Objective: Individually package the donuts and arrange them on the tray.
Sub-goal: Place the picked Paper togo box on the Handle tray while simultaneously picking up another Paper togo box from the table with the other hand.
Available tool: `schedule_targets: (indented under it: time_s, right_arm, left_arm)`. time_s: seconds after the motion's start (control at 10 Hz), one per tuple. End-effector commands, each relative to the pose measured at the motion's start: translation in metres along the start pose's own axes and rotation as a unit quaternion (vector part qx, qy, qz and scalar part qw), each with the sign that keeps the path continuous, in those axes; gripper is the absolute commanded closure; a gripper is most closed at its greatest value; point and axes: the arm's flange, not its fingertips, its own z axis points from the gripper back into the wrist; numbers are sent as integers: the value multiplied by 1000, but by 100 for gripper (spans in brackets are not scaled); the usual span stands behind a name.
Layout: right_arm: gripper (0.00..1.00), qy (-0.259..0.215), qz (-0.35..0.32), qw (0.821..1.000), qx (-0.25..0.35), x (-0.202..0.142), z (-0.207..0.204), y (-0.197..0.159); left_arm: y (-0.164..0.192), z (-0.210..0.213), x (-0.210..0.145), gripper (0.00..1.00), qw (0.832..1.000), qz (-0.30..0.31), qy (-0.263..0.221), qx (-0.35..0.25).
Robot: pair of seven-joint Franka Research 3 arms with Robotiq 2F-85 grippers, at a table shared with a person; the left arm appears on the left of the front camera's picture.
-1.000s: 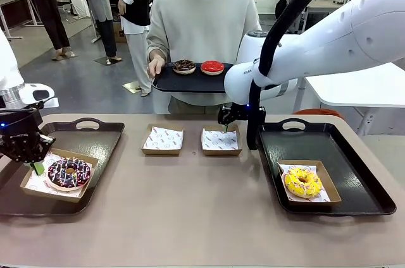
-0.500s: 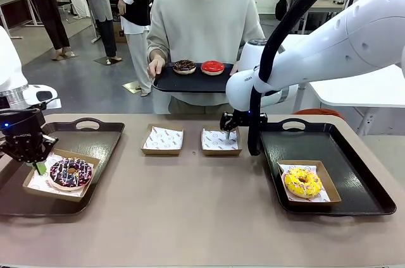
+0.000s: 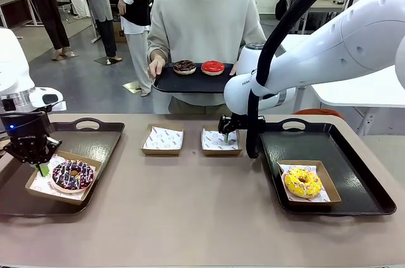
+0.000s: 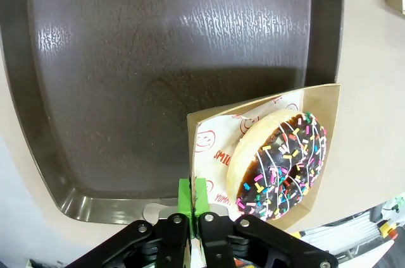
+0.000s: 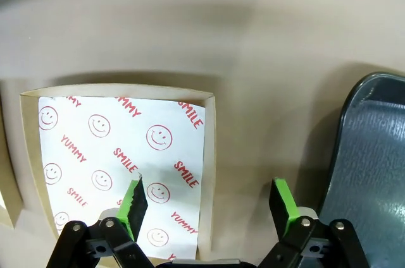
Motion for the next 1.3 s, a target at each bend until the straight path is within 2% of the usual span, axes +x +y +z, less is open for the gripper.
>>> schedule_targets:
  time_s: [0.0,0.7,0.8,0.9,1.0,1.1,1.2]
  right_arm:
    - [0,-5,9,1000,11,3,-2,2]
    - [0,-2,10,1000,17,3,-5,3]
    - [34,-2,17,1000,21,2,-5,3]
    - [59,-1,15,1000,22,2,-5,2]
    - [93,-4,11,1000,23,3,-5,2]
    - [100,-6,9,1000,26,2,-3,2]
    - [100,-9,8,1000,26,2,-1,1]
  left_arm:
    - [-1,-6,7,99,1000,3,-2,19]
    - [-4,-18,13,99,999,18,-6,28]
    - [-4,-19,13,99,999,16,-7,28]
    - [-3,-18,13,42,1000,13,-10,27]
    - [-3,-18,13,42,999,12,-9,28]
    - [-3,-18,12,0,1000,12,-8,28]
    - [-3,-18,12,39,1000,14,-7,27]
